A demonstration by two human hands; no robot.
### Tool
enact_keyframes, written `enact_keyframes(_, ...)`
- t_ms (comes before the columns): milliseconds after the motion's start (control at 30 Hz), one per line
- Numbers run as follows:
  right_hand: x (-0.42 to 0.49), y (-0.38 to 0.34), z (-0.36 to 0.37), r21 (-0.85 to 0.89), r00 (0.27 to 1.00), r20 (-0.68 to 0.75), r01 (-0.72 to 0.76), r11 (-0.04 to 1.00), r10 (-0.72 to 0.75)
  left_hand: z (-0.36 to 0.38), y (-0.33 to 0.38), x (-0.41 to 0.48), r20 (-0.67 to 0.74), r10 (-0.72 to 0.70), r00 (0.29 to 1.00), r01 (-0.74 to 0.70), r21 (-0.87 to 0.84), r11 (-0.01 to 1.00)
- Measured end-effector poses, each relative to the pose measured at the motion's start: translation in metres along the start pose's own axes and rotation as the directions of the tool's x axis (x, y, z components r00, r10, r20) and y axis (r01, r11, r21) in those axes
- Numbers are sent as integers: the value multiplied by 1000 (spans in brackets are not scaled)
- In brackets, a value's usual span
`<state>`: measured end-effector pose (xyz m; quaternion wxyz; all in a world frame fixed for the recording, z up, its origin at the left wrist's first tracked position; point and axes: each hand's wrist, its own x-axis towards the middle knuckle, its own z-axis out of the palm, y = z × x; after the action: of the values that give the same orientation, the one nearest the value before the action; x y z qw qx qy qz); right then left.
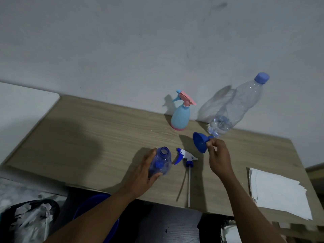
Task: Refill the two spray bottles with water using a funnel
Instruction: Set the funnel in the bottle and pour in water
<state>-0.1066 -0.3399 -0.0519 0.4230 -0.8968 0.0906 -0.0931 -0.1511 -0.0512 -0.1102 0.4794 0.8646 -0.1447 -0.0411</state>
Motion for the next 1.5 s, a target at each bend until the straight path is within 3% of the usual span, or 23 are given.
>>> enact_keyframes(100,-23,-40,-15,371,980,62,-200,907,191,0,2,-2,-6,10,1000,-10,36,999)
enact_keyframes(167,-34,-66,-23,590,954,150,-297,751,259,0,3,-2,-14,13,1000,-13,27,1000)
enact_keyframes(233,-42,-86,-32,753,920,289,-388,531,263,-2,6,-3,-15,3,1000,-3,21,1000)
enact_keyframes(333,-47,-108,-37,799,836,504,-547,248,220,-9,12,-4,-25,-3,1000,4,44,999)
enact_keyframes(400,-49,-116,-36,772,784,583,-616,156,212,-13,16,-6,-16,-6,1000,7,65,998)
enact_keyframes(700,-55,-122,-17,640,649,742,-761,106,169,-21,34,-14,13,-10,1000,9,73,997)
enact_keyframes(900,-54,-117,-5,576,600,758,-800,169,258,-22,34,-15,24,-20,1000,18,55,998)
enact_keyframes(1267,-59,-111,5,612,673,664,-739,280,326,-29,42,-18,45,-25,999,20,113,993)
enact_keyframes(1500,-61,-105,-6,647,689,623,-720,251,371,-30,42,-31,-18,-30,999,32,134,990)
